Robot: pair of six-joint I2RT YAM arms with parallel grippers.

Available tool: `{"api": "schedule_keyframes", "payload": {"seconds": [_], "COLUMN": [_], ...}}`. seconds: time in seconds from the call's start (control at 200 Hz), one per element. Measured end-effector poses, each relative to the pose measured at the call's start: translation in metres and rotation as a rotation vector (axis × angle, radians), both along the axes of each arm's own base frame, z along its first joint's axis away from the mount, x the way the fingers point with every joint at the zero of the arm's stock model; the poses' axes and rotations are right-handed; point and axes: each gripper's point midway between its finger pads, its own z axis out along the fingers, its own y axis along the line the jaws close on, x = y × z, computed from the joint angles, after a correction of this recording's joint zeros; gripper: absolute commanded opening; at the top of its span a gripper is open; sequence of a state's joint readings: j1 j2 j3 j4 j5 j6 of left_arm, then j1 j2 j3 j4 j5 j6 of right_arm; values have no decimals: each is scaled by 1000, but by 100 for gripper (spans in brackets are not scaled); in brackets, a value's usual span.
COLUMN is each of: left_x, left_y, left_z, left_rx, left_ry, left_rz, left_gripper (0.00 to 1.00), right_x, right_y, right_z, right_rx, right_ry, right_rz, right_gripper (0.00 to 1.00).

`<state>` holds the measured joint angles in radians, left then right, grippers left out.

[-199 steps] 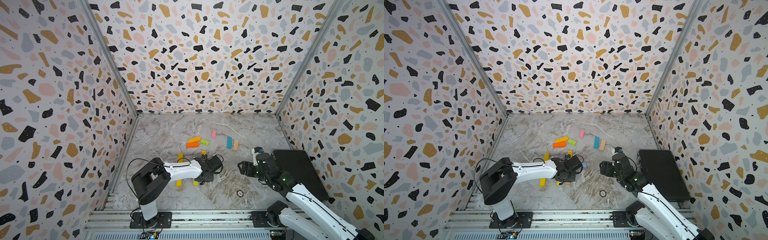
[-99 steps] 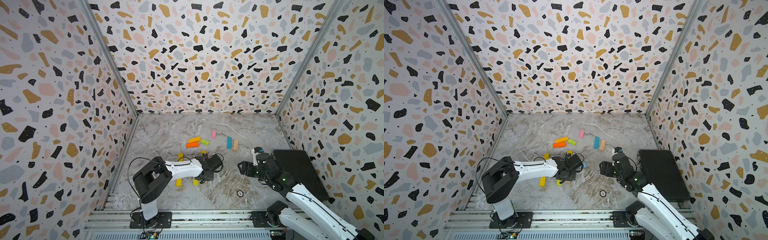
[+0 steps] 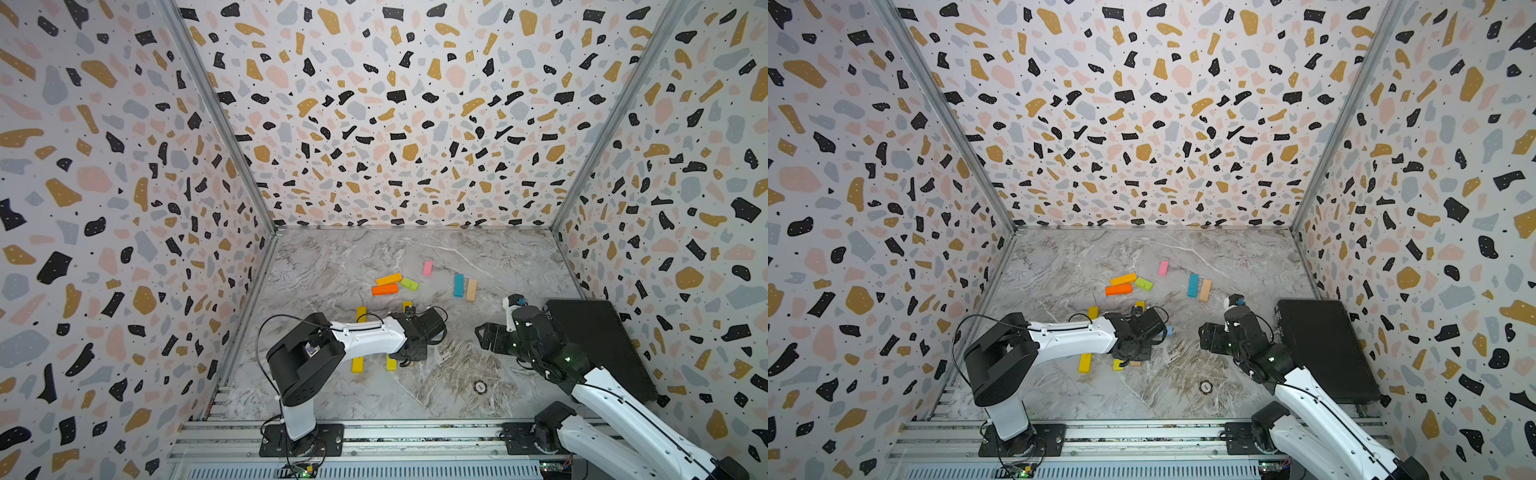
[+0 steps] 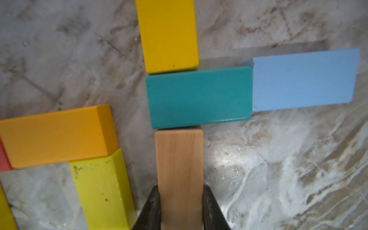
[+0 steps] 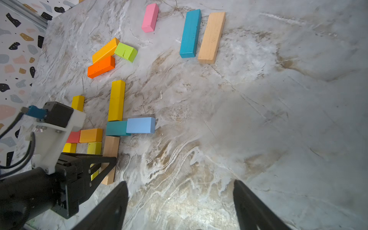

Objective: Assemble the letter h with building blocks
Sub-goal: Assemble the building block at the center of the board.

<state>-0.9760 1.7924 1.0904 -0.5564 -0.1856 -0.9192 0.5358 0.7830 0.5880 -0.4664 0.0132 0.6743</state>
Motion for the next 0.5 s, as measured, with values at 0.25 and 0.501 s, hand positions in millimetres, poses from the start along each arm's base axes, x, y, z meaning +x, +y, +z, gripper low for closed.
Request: {"api": "schedule_keyframes", "payload": {"seconds": [0.25,0.501], "left_x": [0,0], "left_y": [0,0], "left_z": [0,0], "left_rx": [0,1], "left_ry": [0,-1], "left_rz": [0,-7], "left_gripper": [25,41], "right_x": [0,0], "right_y": [1,1], "right_z": [0,0], "right_rx": [3,3], "right_ry": [-1,-1], "right_rz": [2,2], "right_gripper": [84,85]}}
